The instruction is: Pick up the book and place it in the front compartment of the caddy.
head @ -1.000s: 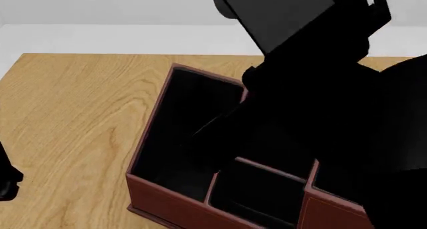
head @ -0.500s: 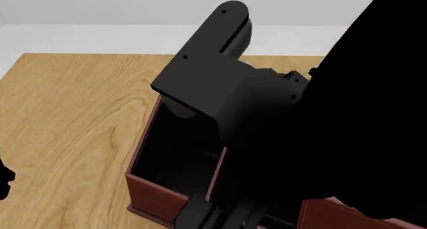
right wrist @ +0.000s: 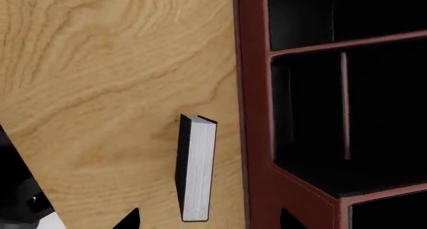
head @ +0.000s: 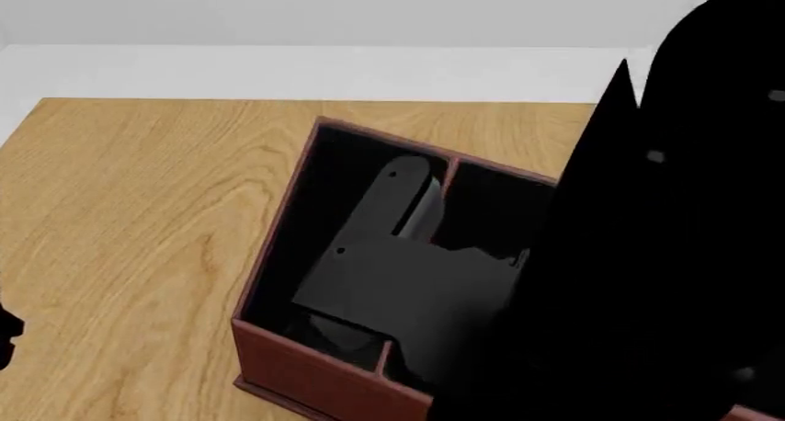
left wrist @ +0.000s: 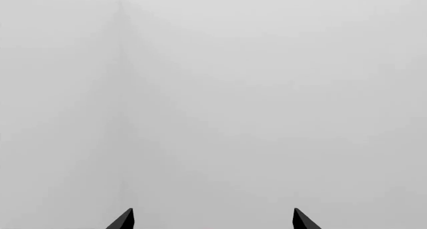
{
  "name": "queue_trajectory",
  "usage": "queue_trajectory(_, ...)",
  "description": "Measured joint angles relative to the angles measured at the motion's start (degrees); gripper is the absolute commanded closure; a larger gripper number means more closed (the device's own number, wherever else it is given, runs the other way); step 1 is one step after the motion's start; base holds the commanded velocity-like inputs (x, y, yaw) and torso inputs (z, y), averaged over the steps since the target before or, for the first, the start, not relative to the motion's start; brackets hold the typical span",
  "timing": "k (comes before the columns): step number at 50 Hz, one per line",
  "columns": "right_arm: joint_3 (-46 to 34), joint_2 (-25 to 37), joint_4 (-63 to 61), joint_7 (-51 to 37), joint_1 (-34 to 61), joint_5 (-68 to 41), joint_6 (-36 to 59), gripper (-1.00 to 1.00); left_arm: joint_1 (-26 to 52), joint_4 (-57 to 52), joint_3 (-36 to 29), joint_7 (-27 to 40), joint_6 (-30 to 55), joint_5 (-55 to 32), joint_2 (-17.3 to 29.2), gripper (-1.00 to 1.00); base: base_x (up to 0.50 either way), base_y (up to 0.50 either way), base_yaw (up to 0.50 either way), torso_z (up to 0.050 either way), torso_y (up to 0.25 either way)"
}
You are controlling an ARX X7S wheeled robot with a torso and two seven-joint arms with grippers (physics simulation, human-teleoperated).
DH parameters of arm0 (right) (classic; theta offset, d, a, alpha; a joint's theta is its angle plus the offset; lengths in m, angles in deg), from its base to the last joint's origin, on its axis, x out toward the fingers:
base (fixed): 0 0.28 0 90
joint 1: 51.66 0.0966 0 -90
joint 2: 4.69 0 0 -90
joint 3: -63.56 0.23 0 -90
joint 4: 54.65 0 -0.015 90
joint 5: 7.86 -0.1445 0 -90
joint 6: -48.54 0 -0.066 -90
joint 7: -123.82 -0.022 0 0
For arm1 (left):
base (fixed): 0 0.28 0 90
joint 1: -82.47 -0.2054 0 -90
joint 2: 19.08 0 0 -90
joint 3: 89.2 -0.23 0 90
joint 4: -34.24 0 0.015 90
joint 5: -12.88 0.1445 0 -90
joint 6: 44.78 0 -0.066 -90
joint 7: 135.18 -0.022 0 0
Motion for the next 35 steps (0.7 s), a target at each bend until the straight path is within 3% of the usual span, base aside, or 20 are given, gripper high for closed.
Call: queue_trajectory(35, -3.99, -3.26, 1.99, 8.75, -12.86, 15.18, -5.17, -1.0, -1.65, 0.46, -0.9, -0.1, -2.16, 1.57, 0.66, -1.0, 0.0, 0.0, 0.0, 0.0, 0.0)
